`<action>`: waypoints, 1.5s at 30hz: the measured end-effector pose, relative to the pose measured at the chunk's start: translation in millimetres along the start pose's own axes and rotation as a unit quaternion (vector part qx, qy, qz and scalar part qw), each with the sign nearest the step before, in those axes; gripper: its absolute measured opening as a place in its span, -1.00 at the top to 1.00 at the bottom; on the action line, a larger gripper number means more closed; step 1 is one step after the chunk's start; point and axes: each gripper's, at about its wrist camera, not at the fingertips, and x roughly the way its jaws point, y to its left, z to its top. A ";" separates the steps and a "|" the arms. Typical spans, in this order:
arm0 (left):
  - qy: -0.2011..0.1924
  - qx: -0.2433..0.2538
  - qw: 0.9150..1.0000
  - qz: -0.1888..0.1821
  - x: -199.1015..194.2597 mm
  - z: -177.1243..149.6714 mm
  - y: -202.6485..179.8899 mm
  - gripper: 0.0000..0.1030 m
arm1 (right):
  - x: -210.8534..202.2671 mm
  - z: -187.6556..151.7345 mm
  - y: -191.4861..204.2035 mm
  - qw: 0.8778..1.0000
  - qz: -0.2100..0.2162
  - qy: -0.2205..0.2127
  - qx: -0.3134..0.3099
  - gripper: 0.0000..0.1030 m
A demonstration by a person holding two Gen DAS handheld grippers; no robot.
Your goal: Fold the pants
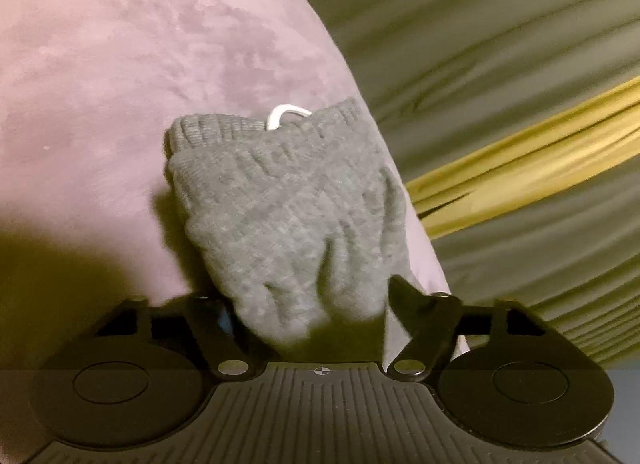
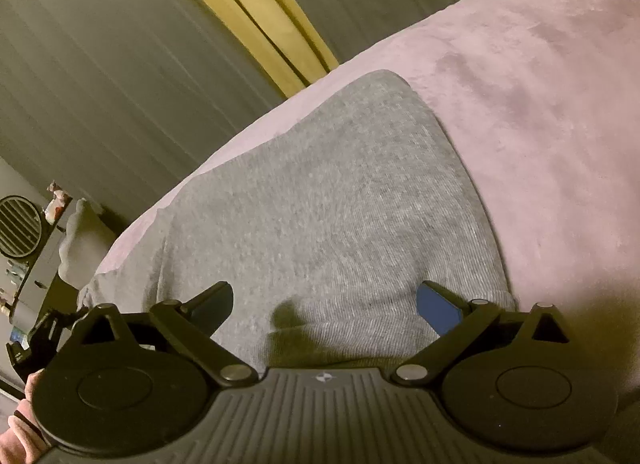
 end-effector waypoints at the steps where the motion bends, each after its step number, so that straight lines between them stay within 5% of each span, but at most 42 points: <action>1: 0.001 -0.006 1.000 0.000 1.5 -0.5 2.9 -0.17 | -0.2 -0.3 -0.1 1.000 0.001 -0.001 0.002 -0.91; 4: 0.006 -0.016 1.000 0.004 12.2 2.2 9.5 -0.13 | 0.7 -0.3 -0.5 1.000 0.002 -0.003 0.005 -0.91; 8: 0.026 -0.013 1.000 -0.002 23.2 8.0 -3.9 -0.68 | 1.6 -1.6 1.6 1.000 -0.003 -0.005 -0.002 -0.91; 9: 0.028 -0.016 0.999 0.012 26.8 9.9 -8.7 -0.64 | 1.9 -1.7 2.4 1.000 -0.005 -0.005 -0.005 -0.91; 10: 0.023 -0.013 0.999 0.025 27.7 10.2 -12.8 -0.28 | 2.1 -1.9 3.1 1.000 -0.007 -0.005 -0.007 -0.91; 11: 0.020 -0.001 0.999 0.041 27.8 9.3 -16.6 0.31 | 1.9 -2.1 3.9 1.000 -0.009 -0.005 -0.010 -0.91; 14: 0.010 0.002 0.999 0.037 21.4 4.7 -18.2 0.53 | 0.5 -2.4 4.4 1.000 -0.012 -0.007 -0.013 -0.91; 20: -0.026 0.034 0.999 0.012 -19.1 -1.2 -48.7 0.61 | -0.1 -1.0 3.3 1.000 -0.008 -0.009 -0.003 -0.91; 25: -0.075 0.123 0.989 -0.024 -64.1 -28.2 -117.2 0.61 | -6.9 3.1 -6.8 0.999 0.014 -0.014 0.038 -0.91; 28: -0.101 0.204 0.972 -0.058 -91.0 -60.9 -174.3 0.61 | -12.2 6.2 -17.6 0.996 0.033 -0.022 0.077 -0.91; 33: -0.087 0.357 0.923 -0.118 -101.1 -155.9 -276.7 0.53 | -22.2 8.8 -28.4 0.992 0.043 -0.042 0.114 -0.91; 34: -0.071 0.381 0.913 -0.131 -94.8 -179.8 -291.8 0.29 | -24.6 9.0 -28.9 0.991 0.043 -0.046 0.115 -0.91; 37: -0.011 0.436 0.892 -0.117 -64.6 -250.5 -316.5 -0.86 | -31.7 8.8 -30.3 0.990 0.051 -0.055 0.116 -0.91; 42: 0.120 0.545 0.829 -0.029 -16.8 -341.6 -308.8 -0.87 | -42.8 9.1 -39.5 0.986 0.063 -0.070 0.137 -0.91; 44: 0.132 0.544 0.829 -0.011 -13.6 -341.7 -296.2 -0.86 | -45.2 10.5 -45.6 0.983 0.077 -0.074 0.152 -0.91; 45: 0.135 0.530 0.837 -0.008 -17.3 -335.3 -289.9 -0.86 | -45.3 11.0 -47.9 0.981 0.085 -0.073 0.158 -0.91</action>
